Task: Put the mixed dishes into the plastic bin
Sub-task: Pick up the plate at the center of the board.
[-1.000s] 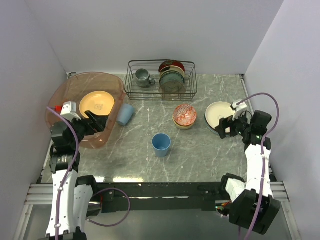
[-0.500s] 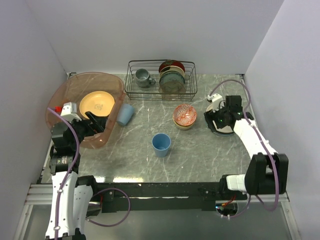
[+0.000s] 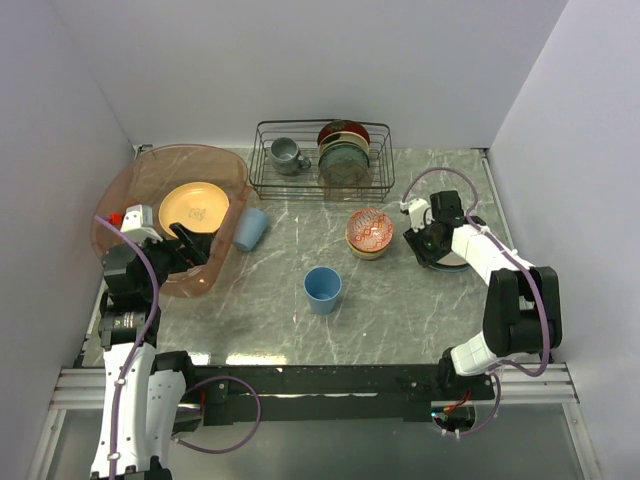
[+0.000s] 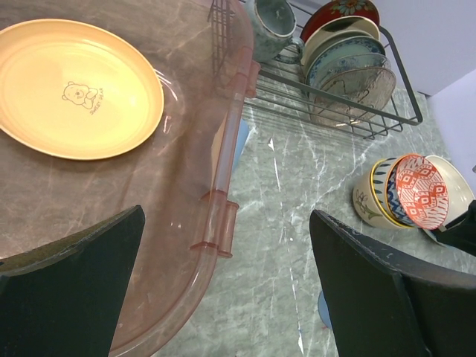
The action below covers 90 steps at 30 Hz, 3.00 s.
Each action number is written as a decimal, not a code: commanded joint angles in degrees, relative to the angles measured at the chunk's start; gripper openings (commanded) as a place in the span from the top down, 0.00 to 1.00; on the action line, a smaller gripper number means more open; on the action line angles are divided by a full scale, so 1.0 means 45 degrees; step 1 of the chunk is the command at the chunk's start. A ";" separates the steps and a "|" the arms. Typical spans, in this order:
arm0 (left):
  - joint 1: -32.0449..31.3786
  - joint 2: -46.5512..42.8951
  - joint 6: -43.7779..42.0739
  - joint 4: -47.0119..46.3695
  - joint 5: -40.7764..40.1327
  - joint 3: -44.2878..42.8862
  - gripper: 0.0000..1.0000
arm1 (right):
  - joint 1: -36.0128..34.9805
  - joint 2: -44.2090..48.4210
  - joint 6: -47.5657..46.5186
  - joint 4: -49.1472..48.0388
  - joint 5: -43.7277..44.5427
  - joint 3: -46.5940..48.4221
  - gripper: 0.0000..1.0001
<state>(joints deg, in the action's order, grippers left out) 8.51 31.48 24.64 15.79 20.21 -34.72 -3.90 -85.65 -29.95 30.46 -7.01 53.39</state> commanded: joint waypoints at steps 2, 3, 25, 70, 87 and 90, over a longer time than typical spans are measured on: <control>-0.0017 -0.0024 -0.0222 -0.0170 -0.0154 -0.0448 0.01 | -0.0109 -0.0361 -0.0101 -0.0264 0.0365 0.0636 0.53; -0.0036 -0.0024 -0.0242 -0.0189 -0.0154 -0.0449 0.01 | -0.0110 -0.0439 -0.0101 -0.0284 0.0365 0.0656 0.54; -0.0056 -0.0004 -0.0242 -0.0150 -0.0194 -0.0468 0.01 | -0.0090 0.0007 -0.0355 0.0165 0.0112 0.1066 0.96; -0.0075 0.0581 0.3779 -0.0031 0.4727 -0.1796 0.01 | -0.0109 0.9071 -0.7735 0.3914 -0.5980 -0.0262 1.00; -0.5618 0.1225 0.6808 0.0143 0.0533 -0.2675 0.01 | -0.0461 0.9716 -1.0101 0.5653 -0.7525 0.0011 1.00; -0.7434 0.2024 0.7179 0.0492 -0.1360 -0.3084 0.01 | -0.0637 0.9794 -1.0394 0.5848 -0.7487 -0.0008 1.00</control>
<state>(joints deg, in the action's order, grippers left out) -18.09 36.84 53.21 17.37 24.80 -45.01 -5.65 -42.78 -72.95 55.83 -38.92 51.35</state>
